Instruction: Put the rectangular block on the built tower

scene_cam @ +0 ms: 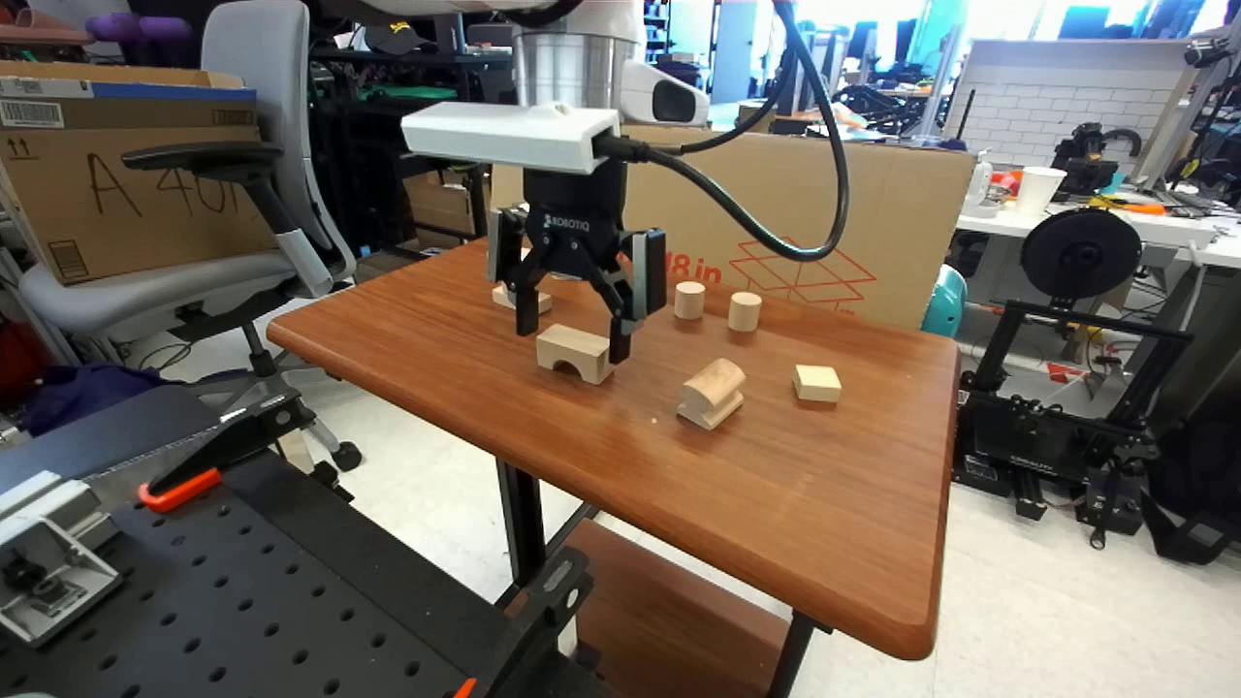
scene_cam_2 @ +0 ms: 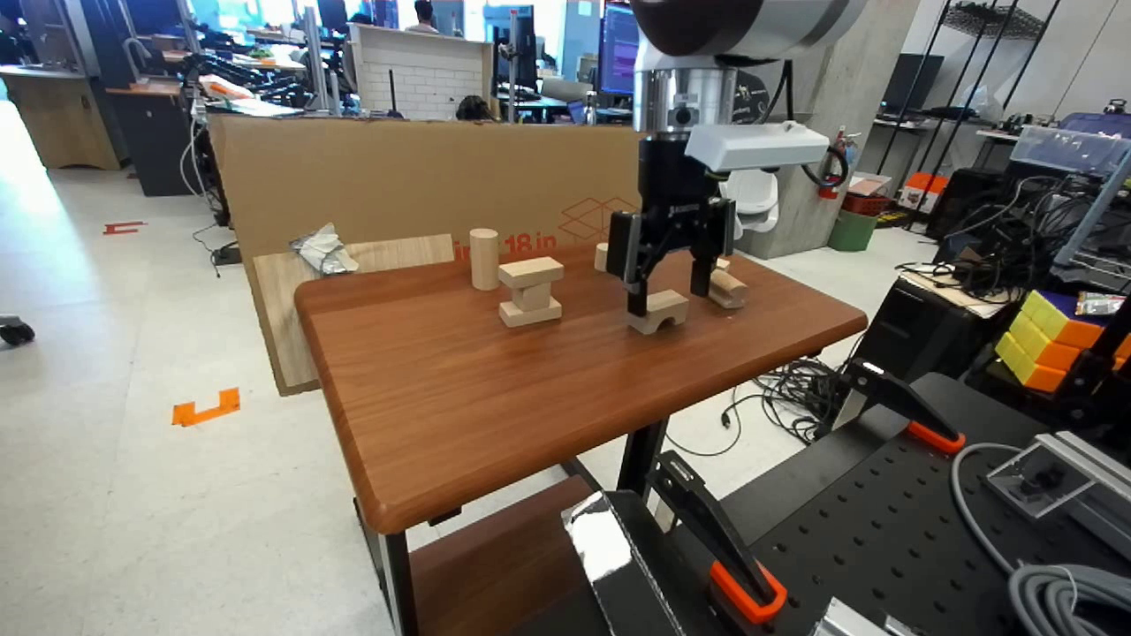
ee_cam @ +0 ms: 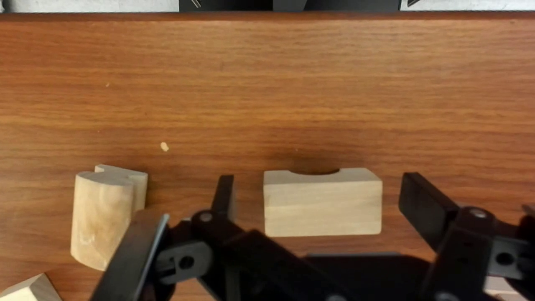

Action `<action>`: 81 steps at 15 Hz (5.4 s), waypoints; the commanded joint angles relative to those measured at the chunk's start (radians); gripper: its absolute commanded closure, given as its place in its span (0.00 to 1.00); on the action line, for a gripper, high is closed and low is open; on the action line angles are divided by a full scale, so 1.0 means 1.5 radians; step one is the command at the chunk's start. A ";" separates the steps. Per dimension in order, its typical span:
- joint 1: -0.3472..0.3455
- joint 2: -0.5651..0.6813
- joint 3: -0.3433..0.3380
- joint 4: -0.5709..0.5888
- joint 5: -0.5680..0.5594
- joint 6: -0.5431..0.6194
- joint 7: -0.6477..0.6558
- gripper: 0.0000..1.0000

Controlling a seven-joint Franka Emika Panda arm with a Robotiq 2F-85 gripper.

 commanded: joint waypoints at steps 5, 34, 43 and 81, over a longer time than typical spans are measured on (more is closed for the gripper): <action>0.018 0.014 -0.008 0.031 -0.013 -0.005 0.020 0.51; 0.081 -0.052 0.052 0.133 0.021 -0.142 0.117 0.57; 0.090 0.009 0.040 0.204 0.012 -0.174 0.152 0.57; 0.106 -0.001 0.040 0.192 0.010 -0.168 0.157 0.00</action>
